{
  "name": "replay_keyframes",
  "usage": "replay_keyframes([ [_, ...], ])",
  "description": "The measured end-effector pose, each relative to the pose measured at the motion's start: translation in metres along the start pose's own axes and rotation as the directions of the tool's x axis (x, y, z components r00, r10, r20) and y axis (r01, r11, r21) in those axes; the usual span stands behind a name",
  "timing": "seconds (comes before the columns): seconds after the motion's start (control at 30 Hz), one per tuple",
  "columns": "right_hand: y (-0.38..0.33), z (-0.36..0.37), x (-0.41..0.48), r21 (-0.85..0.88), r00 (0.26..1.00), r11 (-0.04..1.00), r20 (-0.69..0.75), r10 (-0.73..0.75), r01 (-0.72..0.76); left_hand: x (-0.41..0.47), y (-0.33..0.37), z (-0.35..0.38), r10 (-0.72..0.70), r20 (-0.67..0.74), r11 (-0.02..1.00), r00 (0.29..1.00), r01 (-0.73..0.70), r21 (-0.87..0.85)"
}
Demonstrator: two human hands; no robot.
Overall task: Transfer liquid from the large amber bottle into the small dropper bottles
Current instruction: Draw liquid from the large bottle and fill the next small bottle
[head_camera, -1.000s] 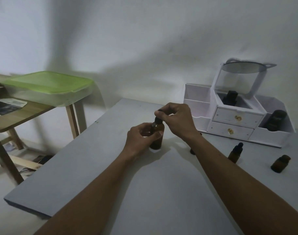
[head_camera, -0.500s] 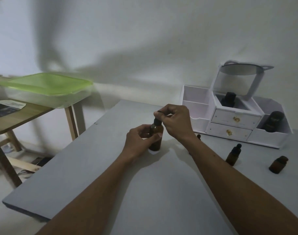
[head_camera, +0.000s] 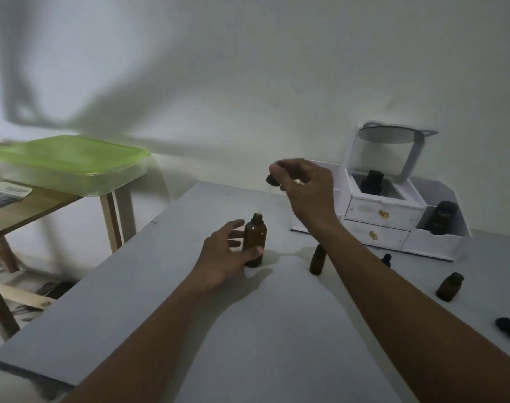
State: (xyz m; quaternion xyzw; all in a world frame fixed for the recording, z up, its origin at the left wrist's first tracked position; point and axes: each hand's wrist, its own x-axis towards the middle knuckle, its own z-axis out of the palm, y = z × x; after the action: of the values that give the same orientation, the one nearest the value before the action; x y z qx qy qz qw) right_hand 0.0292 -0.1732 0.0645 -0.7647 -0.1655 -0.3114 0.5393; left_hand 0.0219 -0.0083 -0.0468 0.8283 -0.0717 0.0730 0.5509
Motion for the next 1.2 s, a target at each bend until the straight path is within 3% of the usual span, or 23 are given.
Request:
replay_keyframes([
  [0.17,-0.033,-0.038,0.018,0.201,0.995,0.979,-0.09,0.035,-0.017,-0.035,0.005,-0.008,-0.092,-0.134,0.996,0.987,0.091,-0.017],
  [0.33,-0.039,-0.097,0.025,0.236,0.987,0.969,-0.126,0.1,-0.068,-0.067,0.033,0.028,-0.081,0.127,0.996,0.989,0.085,-0.026],
  [0.47,-0.026,-0.15,0.015,0.148,0.983,0.984,-0.133,0.123,-0.103,-0.082,0.061,0.087,-0.064,0.356,0.998,0.932,0.062,0.017],
  [0.6,-0.01,-0.201,-0.004,0.069,0.973,0.987,-0.175,0.154,-0.144,-0.093,0.089,0.149,-0.048,0.468,0.993,0.882,0.091,-0.071],
  [0.9,0.036,-0.296,-0.039,-0.113,0.937,0.971,-0.307,0.165,-0.208,-0.071,0.131,0.274,0.034,0.408,0.98,0.912,0.05,-0.194],
  [1.2,0.067,-0.329,-0.053,-0.205,0.918,0.949,-0.366,0.152,-0.239,-0.03,0.143,0.327,0.057,0.322,0.995,0.945,-0.026,-0.1],
])
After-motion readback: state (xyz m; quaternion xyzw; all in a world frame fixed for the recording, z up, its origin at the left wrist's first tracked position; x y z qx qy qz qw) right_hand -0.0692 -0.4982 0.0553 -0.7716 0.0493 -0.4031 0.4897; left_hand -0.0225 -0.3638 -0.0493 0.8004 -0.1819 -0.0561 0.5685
